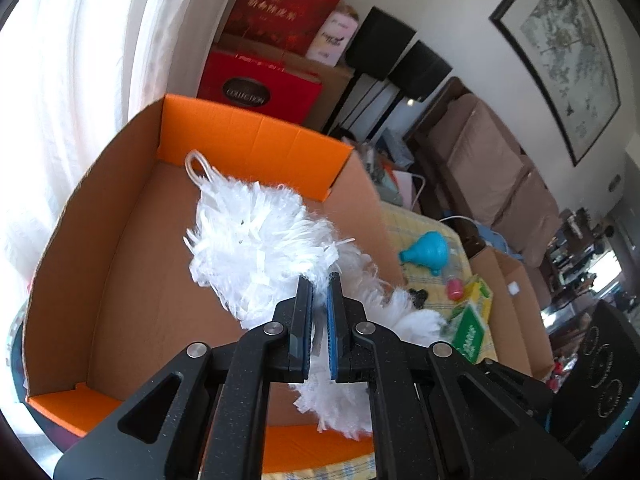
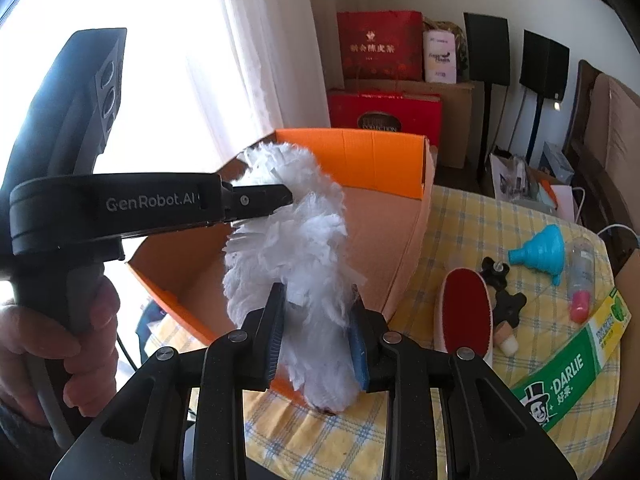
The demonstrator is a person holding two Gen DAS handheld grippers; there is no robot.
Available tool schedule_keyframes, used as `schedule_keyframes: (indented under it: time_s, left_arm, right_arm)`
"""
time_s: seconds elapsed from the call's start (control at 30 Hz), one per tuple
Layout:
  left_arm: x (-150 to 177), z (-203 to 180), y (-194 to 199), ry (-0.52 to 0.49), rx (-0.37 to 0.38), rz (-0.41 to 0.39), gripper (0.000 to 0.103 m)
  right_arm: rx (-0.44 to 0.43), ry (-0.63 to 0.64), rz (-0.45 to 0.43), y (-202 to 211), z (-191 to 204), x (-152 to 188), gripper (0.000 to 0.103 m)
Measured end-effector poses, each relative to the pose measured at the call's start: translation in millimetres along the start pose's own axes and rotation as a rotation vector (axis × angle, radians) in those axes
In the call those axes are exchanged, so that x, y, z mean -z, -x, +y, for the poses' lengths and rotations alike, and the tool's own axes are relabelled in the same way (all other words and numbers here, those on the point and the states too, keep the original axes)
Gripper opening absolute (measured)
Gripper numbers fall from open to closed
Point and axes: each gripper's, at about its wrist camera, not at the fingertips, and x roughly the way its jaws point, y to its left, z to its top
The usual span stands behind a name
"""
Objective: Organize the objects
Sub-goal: 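Carry the feather duster over the orange-rimmed box and lower it inside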
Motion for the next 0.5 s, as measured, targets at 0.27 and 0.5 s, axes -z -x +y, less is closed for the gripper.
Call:
schedule_keyframes:
  time_s: [0.27,0.5]
  left_arm:
    - [6,9,-22,0.003,-0.03,0.057,0.006]
    - [14,18,-37,0.041,-0.047,0.11,0.038]
  right_arm:
    - [0.002,-0.006,0.006,-5,-1,2,0.048]
    - [0.003,0.002,-0.055,34,-6,-1,0.065]
